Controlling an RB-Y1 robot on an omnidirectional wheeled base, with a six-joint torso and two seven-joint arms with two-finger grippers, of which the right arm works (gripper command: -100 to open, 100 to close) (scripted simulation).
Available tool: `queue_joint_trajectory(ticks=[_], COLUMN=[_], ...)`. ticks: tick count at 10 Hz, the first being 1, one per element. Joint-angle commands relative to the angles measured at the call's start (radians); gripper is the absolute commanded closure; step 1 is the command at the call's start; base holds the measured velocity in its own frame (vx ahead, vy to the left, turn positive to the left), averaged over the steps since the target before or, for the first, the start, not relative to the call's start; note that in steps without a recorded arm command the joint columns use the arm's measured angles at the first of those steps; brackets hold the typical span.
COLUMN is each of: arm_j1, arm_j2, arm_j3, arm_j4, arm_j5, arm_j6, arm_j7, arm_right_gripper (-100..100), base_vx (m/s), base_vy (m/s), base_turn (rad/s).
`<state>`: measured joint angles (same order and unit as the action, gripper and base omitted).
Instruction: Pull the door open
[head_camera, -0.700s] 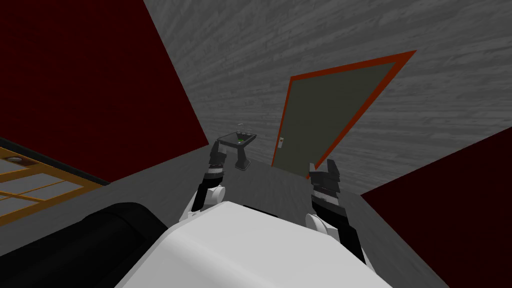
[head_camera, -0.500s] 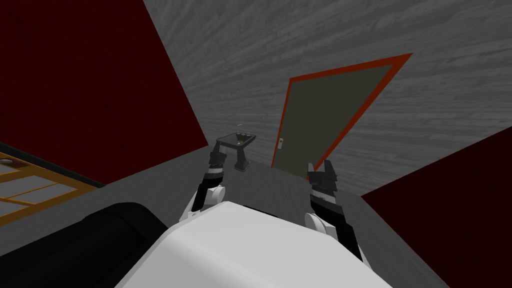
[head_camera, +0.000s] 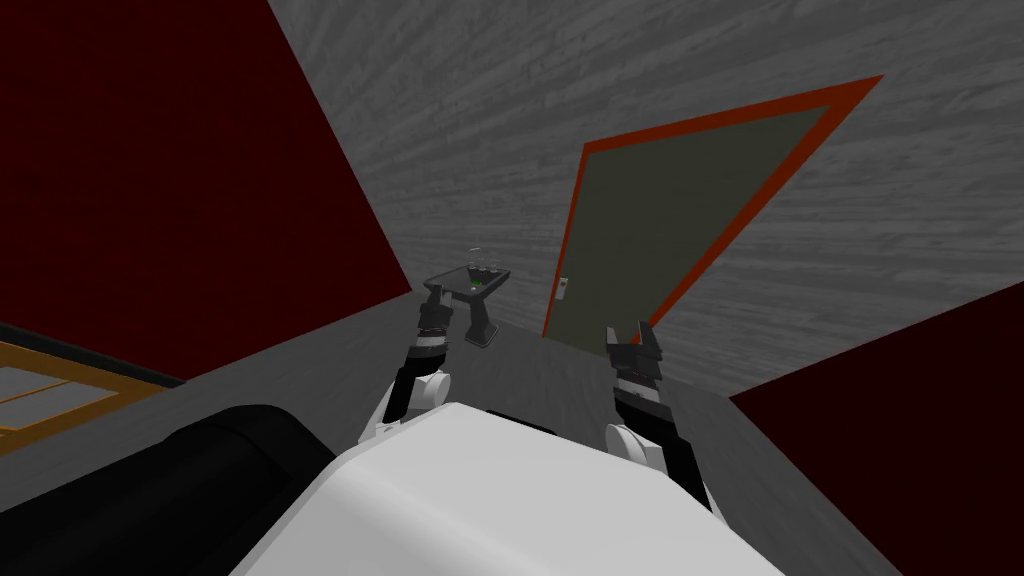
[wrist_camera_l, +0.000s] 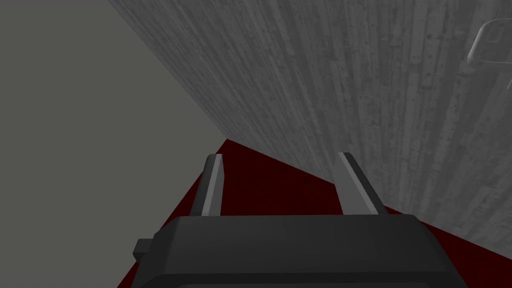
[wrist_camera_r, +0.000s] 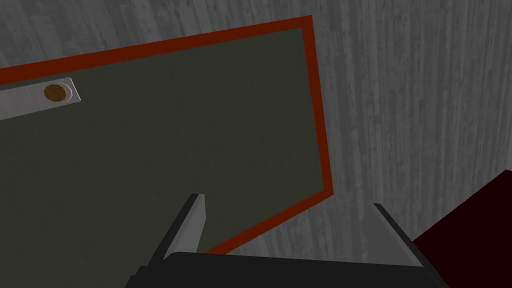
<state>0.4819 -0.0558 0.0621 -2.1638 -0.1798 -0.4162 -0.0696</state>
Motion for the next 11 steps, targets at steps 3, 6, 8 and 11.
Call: queue_joint_trajectory(ticks=[3, 6, 8, 11], arm_j1=[-0.037, -0.061, -0.079, -0.105], arm_j2=[-0.025, -0.043, -0.057, -0.076], arm_j3=[0.009, 0.019, 0.027, 0.037], arm_j4=[0.062, 0.108, 0.145, 0.195], arm_j5=[-0.052, -0.093, -0.126, -0.171], arm_j6=[0.005, 0.006, 0.007, 0.009], arm_j7=[-0.071, -0.126, -0.170, -0.231], arm_right_gripper=[-100, -100, -100, -100], base_vx=[0.117, 0.132, 0.147, 0.111], base_vy=[0.027, -0.003, 0.025, 0.025], base_turn=[-0.022, -0.024, -0.026, -0.022])
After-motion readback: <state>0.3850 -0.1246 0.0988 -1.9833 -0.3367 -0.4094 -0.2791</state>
